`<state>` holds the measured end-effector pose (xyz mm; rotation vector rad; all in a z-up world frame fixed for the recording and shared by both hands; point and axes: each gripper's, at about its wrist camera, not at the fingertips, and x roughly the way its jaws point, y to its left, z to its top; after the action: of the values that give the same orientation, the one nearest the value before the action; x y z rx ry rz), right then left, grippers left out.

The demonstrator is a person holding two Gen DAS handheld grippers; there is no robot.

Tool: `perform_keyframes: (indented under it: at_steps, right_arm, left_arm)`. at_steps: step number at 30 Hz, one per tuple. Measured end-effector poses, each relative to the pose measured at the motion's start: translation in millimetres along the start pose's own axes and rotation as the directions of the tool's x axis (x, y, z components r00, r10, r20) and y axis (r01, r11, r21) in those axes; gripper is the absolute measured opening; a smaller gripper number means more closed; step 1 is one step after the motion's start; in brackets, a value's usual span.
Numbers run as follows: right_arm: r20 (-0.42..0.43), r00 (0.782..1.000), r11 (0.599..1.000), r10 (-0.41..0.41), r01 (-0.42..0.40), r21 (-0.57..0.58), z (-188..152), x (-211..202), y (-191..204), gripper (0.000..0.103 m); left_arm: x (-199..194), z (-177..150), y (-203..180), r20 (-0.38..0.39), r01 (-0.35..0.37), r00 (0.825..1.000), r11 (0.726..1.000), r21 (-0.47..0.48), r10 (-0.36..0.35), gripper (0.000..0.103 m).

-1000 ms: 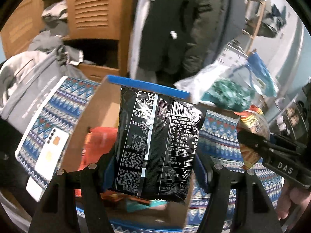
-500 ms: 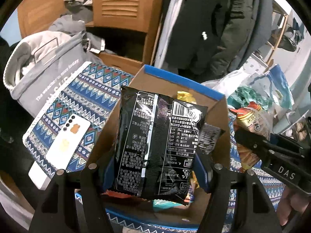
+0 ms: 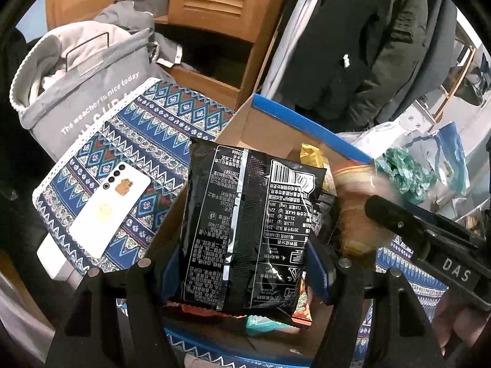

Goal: Organize snacks

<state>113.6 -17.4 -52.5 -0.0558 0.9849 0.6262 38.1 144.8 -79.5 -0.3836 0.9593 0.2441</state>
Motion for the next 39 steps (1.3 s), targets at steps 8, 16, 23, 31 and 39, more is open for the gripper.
perform_keyframes:
  at_steps: [8, 16, 23, 31, 39]
  right_arm:
    - [0.045, 0.999, 1.0, -0.005, 0.005, 0.009, 0, -19, -3, 0.066]
    - [0.104, 0.994, 1.0, -0.026, 0.025, 0.007, -7, -52, -5, 0.069]
    - [0.153, 0.987, 0.998, -0.053, 0.055, -0.006, -16, -79, -8, 0.074]
    - [0.199, 0.978, 0.998, -0.066, 0.067, 0.002, -28, -103, -18, 0.077]
    - [0.221, 0.972, 0.996, -0.085, 0.078, 0.04, -41, -120, -36, 0.077]
  left_arm:
    - [-14, 2, -5, 0.038, -0.019, 0.999, 1.0, 0.024, 0.018, 0.085]
    - [-31, 1, -9, 0.047, -0.005, 0.999, 1.0, 0.03, 0.004, 0.086]
    - [-58, 1, -21, 0.094, -0.017, 0.996, 0.998, 0.063, 0.011, 0.087]
    - [-84, -4, -41, 0.15, -0.033, 0.989, 0.991, 0.131, 0.013, 0.09]
    - [-105, -10, -49, 0.184, -0.009, 0.983, 0.991, 0.133, -0.015, 0.094]
